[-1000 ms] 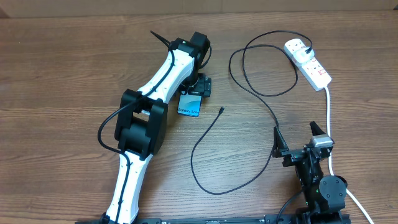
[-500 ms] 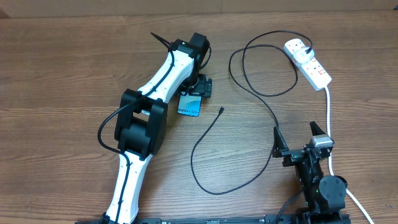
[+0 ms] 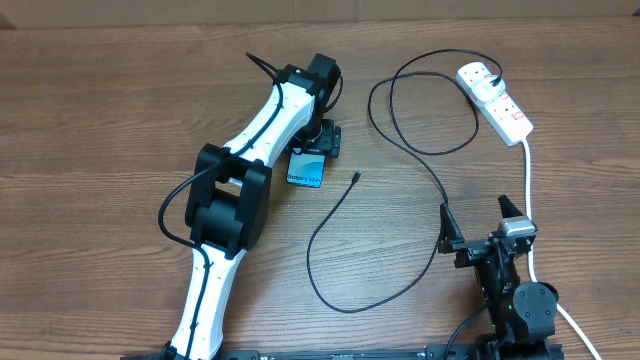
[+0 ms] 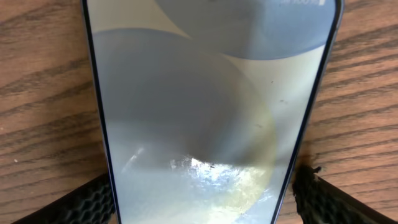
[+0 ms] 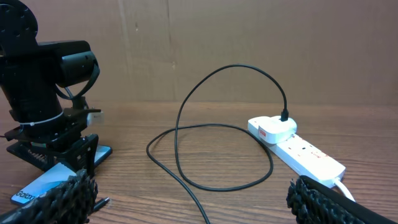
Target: Plug charger to phone and switch on socket
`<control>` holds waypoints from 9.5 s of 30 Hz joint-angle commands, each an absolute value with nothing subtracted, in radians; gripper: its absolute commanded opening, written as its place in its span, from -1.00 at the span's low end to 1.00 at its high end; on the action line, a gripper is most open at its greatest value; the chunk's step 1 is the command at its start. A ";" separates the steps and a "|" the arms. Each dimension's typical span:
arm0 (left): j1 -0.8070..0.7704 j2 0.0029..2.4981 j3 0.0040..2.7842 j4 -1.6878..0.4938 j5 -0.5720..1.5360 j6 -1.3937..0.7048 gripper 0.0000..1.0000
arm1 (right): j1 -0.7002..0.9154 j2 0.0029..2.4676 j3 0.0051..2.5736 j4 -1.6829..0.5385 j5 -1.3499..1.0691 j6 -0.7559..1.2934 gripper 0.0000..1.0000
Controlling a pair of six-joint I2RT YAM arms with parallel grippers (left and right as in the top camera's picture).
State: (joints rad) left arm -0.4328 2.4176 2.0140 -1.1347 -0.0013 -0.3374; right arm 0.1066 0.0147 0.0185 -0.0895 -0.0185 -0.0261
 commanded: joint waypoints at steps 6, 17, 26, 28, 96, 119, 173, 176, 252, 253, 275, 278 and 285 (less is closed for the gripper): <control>-0.438 2.433 1.968 -1.136 -0.034 -0.329 0.47 | 0.111 0.006 0.008 -0.084 -0.013 -0.028 1.00; -0.438 2.433 1.968 -1.138 -0.034 -0.329 0.47 | 0.111 0.006 0.008 -0.084 -0.013 -0.028 1.00; -0.437 2.432 1.980 -1.155 -0.033 -0.337 0.42 | 0.111 0.006 0.008 -0.084 -0.013 -0.028 1.00; -0.437 2.432 1.998 -1.170 -0.033 -0.341 0.42 | 0.111 0.006 0.008 -0.084 -0.013 -0.028 1.00; -0.092 2.432 2.242 -1.312 1.580 -0.596 0.22 | 0.111 0.165 0.342 0.305 -0.239 -0.049 1.00; -0.126 2.433 2.242 -1.240 1.424 -0.710 0.24 | 0.268 1.369 1.266 -0.468 -0.343 0.131 1.00; -0.191 2.433 2.242 -1.034 1.241 -0.951 0.22 | 0.537 1.712 1.452 -0.524 0.175 0.538 0.12; -0.191 2.433 2.242 -1.001 1.234 -0.976 0.22 | 0.545 1.712 1.452 -0.522 0.184 0.550 0.04; -0.192 2.433 2.242 -0.964 1.275 -1.032 0.22 | 0.548 1.775 1.452 -0.420 0.235 0.558 -0.52; -0.192 2.433 2.242 -0.963 1.275 -1.033 0.22 | 0.548 1.775 1.452 -0.420 0.235 0.558 -0.53; -0.192 2.433 2.242 -0.963 1.249 -1.033 0.23 | 0.550 1.776 1.452 -0.428 0.234 0.558 -0.72; -0.191 2.433 2.242 -0.963 1.249 -1.033 0.23 | 0.550 1.776 1.452 -0.428 0.234 0.558 -0.84; -0.191 2.433 2.242 -0.957 1.245 -1.033 0.24 | 0.550 1.776 1.452 -0.429 0.235 0.572 -0.93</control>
